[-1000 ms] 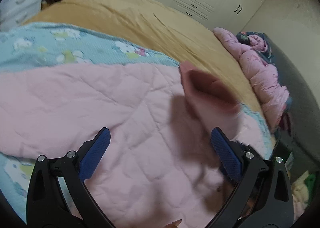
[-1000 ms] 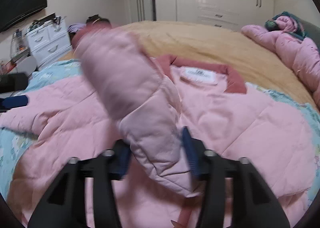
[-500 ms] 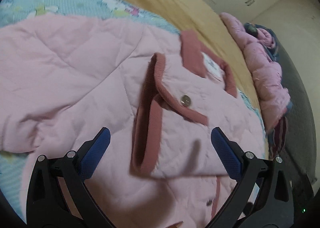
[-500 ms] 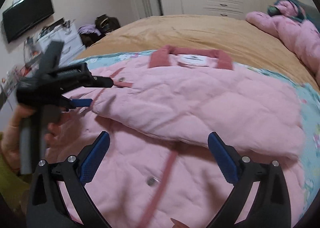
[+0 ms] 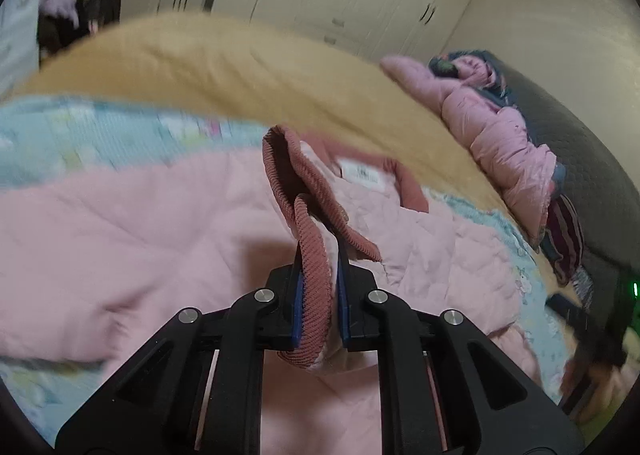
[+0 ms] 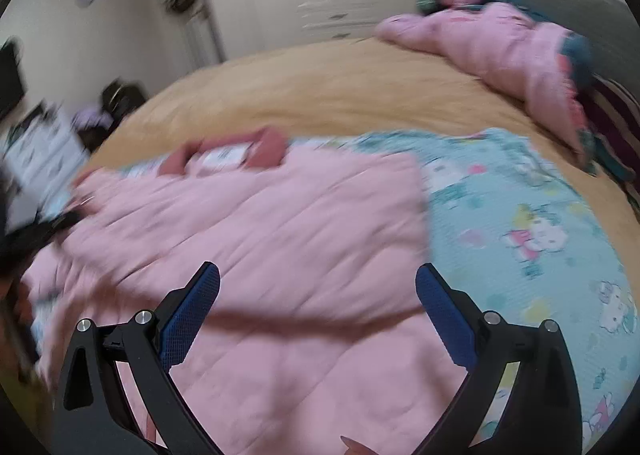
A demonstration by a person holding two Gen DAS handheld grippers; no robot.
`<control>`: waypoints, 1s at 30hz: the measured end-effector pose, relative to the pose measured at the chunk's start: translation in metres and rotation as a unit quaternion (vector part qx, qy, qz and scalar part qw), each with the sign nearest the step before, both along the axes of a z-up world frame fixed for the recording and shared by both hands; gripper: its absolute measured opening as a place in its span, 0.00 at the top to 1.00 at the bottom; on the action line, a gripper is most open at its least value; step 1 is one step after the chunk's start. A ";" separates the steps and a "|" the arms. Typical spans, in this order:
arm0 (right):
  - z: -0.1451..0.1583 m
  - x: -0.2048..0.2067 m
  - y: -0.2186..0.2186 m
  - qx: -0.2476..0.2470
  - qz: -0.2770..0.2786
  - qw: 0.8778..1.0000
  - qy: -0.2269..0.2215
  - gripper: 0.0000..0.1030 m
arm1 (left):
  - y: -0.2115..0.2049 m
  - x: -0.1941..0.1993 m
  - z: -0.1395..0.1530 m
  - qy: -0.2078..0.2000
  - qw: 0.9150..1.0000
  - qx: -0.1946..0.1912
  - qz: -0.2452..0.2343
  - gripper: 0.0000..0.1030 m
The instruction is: Fold large clothes
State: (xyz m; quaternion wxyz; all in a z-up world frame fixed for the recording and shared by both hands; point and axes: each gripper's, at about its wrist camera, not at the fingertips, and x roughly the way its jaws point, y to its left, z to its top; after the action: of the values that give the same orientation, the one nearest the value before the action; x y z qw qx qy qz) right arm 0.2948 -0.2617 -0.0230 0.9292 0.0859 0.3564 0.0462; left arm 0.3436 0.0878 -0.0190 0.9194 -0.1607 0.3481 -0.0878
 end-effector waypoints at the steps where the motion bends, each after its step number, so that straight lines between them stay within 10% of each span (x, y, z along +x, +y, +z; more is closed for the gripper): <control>1: 0.001 0.007 -0.006 0.009 -0.010 1.000 0.003 0.05 | 0.003 -0.002 0.000 0.002 1.000 0.004 0.001 0.94; 7: -0.020 0.061 0.007 0.020 0.004 0.998 0.052 0.23 | 0.010 0.015 -0.051 0.075 0.997 0.025 0.012 0.94; 14: -0.076 0.103 0.027 -0.043 0.009 0.988 0.148 0.20 | 0.009 0.015 -0.073 0.090 0.994 0.057 0.013 0.93; 24: -0.097 0.107 0.035 -0.077 -0.005 0.985 0.156 0.18 | 0.008 0.022 -0.086 0.111 0.992 0.052 0.012 0.88; 30: -0.050 0.069 0.040 -0.023 0.026 0.994 0.101 0.04 | 0.015 0.007 -0.058 0.095 0.993 0.061 0.015 0.55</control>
State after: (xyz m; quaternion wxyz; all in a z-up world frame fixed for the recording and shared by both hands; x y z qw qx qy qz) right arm 0.3635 -0.2222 -0.0735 0.8886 0.0599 0.4516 0.0531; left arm 0.3507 0.1023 -0.0775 0.8913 -0.1175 0.4364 -0.0365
